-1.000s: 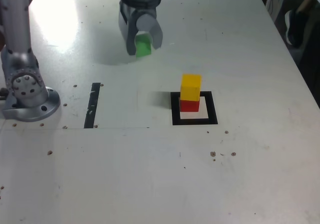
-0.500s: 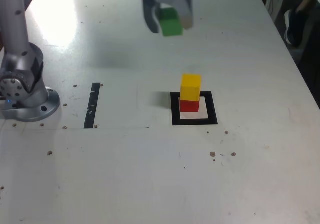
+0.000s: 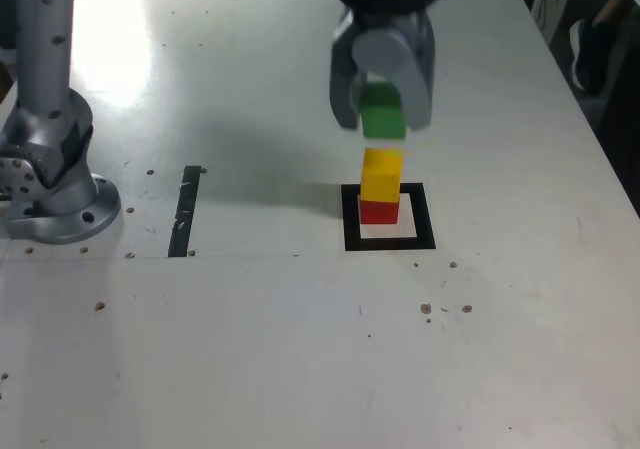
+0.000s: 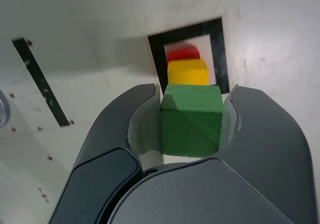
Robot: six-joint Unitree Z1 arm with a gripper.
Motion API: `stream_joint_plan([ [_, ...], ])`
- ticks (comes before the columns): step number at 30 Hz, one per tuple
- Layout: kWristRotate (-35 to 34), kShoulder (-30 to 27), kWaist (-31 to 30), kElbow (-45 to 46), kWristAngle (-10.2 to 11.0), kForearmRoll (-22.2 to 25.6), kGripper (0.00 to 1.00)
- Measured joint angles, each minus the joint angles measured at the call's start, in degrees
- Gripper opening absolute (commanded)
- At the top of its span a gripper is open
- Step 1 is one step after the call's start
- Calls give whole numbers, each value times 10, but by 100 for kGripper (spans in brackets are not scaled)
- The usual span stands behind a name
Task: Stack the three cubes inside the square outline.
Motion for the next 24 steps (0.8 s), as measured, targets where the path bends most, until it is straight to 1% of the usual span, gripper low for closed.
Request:
stream_joint_plan([
  [2,-1,14,-1,0,-4,0,14],
  [5,-1,18,-1,0,-5,0,14],
  [11,2,30,-1,0,-2,0,14],
  [17,4,32,8,10,5,0,15],
  [24,4,32,11,17,5,0,15],
])
